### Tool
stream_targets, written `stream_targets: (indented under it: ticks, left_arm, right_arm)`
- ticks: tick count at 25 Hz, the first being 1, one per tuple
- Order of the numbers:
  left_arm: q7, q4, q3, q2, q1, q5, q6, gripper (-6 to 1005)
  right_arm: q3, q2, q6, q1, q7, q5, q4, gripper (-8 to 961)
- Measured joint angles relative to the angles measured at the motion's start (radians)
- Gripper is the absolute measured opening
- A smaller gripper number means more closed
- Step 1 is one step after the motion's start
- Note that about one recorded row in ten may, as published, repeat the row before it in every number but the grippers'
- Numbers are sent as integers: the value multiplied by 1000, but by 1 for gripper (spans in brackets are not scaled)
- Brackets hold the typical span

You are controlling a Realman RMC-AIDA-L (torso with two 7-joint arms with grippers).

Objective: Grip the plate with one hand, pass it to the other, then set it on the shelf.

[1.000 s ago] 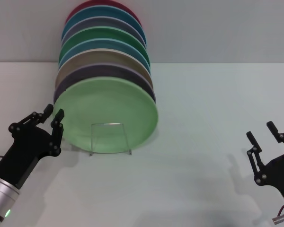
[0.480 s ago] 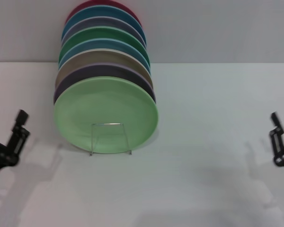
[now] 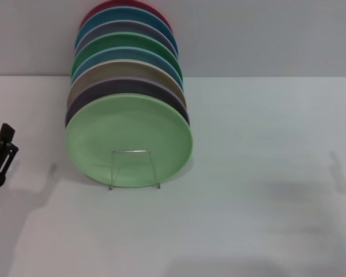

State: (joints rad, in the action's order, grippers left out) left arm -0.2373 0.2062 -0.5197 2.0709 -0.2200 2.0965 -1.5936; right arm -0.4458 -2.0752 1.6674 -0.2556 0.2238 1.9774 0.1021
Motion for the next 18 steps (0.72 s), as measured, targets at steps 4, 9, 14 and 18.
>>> stream_targets:
  ticks: [4, 9, 14, 18]
  left_arm:
    - [-9, 3, -18, 2, -1, 0, 26, 856]
    - [-3, 19, -38, 3, 1, -2, 33, 854]
    - [-2, 21, -57, 3, -3, -2, 49, 846]
    - [3, 21, -67, 3, -4, -3, 56, 843]
  right_arm:
    - [-32, -5, -8, -9, 66, -12, -39, 496]
    - [-93, -9, -5, -5, -5, -15, -14, 617]
    - [-128, -8, -22, -23, -35, -15, 5, 674]
    - [-148, -8, -50, -47, -41, -16, 4, 674]
